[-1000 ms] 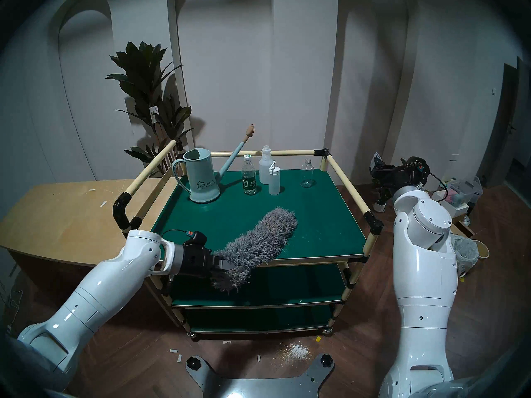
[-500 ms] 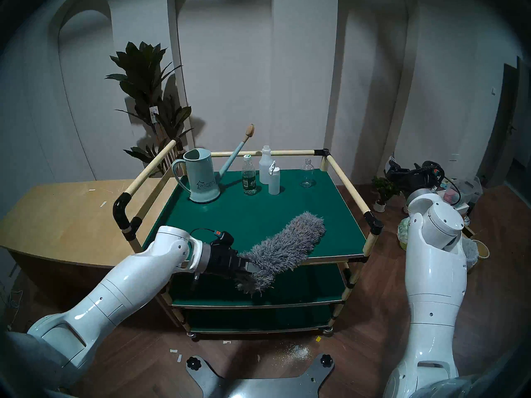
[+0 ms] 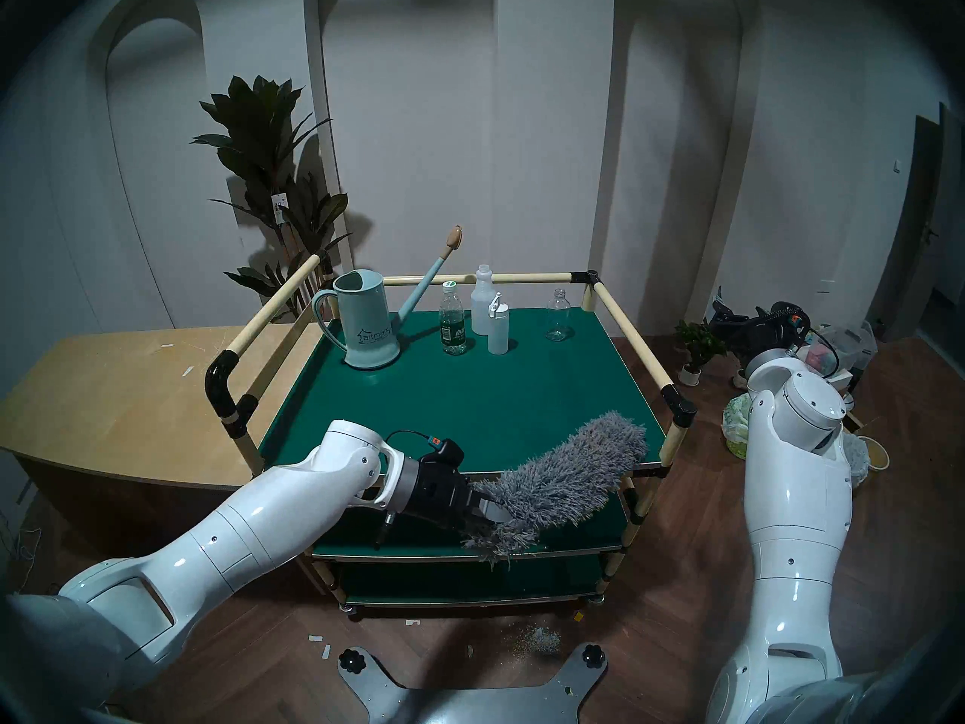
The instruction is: Dust the shelf with the duster
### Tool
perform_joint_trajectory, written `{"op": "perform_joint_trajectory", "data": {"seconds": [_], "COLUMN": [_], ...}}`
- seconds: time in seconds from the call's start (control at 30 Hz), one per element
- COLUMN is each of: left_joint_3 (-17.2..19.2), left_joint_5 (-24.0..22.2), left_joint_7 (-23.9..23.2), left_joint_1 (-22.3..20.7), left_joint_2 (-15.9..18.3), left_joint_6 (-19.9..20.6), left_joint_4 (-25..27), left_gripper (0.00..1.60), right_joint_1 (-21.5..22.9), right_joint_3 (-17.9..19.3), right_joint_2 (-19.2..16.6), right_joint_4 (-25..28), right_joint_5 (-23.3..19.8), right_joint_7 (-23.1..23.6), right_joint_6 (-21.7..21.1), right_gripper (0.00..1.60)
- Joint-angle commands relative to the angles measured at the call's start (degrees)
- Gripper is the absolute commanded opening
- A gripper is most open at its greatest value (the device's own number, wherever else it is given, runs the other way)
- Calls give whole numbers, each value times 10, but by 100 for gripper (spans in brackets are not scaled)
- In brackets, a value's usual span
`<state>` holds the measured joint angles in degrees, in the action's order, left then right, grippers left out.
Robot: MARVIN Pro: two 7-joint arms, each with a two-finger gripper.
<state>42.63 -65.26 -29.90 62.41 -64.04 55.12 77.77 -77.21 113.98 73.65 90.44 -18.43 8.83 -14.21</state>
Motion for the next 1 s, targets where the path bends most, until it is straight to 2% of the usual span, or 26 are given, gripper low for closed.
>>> {"op": "perform_joint_trajectory", "data": {"seconds": [0.0,0.2,0.43,0.53,0.63,0.77,0.87,0.93,0.97], "left_joint_3": [-43,-83,-87,-80,-62,-47,-28,-14,-5], "left_joint_5": [-25,-41,-61,-75,-92,-101,-118,-129,-131], "left_joint_7": [-40,-60,-57,-43,-11,18,19,6,2], "left_joint_1": [-15,-1,21,34,51,69,85,97,102], "left_joint_2": [7,18,19,25,39,60,85,112,114], "left_joint_6": [-1,-1,-1,-1,-1,-1,-12,-17,-13], "left_joint_4": [14,23,8,16,26,13,28,64,69], "left_gripper": [0,0,0,0,0,0,0,0,0], "right_joint_1": [22,32,35,33,33,43,51,58,60], "right_joint_3": [-13,-22,-31,-34,-37,-47,-57,-66,-69], "right_joint_2": [-19,-24,-29,-28,-25,-18,-15,-13,-11], "right_joint_4": [-17,-40,-61,-65,-63,-63,-67,-71,-73], "right_joint_5": [10,18,30,34,34,34,36,38,39], "right_joint_7": [14,22,27,27,29,29,29,30,29], "right_joint_6": [22,34,50,55,54,51,53,54,54], "right_gripper": [160,160,160,160,160,160,160,160,160]}}
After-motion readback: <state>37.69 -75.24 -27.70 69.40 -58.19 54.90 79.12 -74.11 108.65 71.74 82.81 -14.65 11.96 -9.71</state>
